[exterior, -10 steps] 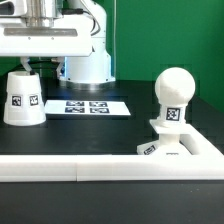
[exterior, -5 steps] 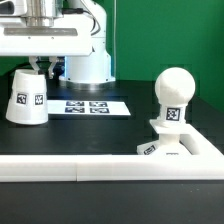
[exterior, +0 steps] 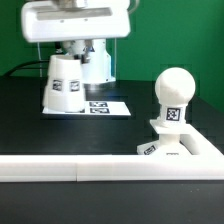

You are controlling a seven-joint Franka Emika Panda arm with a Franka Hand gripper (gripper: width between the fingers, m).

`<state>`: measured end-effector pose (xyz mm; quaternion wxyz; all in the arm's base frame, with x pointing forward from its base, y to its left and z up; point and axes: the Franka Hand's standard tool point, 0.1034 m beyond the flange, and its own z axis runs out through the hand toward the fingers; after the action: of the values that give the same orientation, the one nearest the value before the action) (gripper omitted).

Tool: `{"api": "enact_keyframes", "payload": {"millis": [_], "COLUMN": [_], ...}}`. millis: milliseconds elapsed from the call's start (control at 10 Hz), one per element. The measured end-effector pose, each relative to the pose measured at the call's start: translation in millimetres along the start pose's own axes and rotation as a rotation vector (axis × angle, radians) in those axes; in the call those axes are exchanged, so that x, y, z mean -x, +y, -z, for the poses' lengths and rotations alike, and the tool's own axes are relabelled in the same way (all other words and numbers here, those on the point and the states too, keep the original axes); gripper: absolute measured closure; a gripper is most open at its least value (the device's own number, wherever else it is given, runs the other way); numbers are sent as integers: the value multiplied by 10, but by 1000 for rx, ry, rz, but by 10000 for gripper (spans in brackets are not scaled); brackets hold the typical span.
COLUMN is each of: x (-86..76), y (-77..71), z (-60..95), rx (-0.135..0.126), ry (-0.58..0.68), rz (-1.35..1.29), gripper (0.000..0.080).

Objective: Assemble lamp

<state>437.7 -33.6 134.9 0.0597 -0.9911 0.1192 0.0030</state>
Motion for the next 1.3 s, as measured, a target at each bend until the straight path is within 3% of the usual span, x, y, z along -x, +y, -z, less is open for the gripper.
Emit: {"api": "enact_keyframes", "payload": {"millis": [100,200,400,500,900,1000,1200,1300], "x": [-162,-381,-753,-835,-835,-875,-1134,-1230], "y": [-202,-375,-543,-584,-568,-655,-934,-1092], "z": [132,276,485,575,535,601,820,916], "rx": [-14,-48,-106,-113,-108,-116,-134,-120], "ry": [-3,11,51,19,29,27,36,33], "rz": [-29,-67,-191,-184,-183,-184,-194,-212], "gripper": [753,753,753,753,753,753,753,753]}}
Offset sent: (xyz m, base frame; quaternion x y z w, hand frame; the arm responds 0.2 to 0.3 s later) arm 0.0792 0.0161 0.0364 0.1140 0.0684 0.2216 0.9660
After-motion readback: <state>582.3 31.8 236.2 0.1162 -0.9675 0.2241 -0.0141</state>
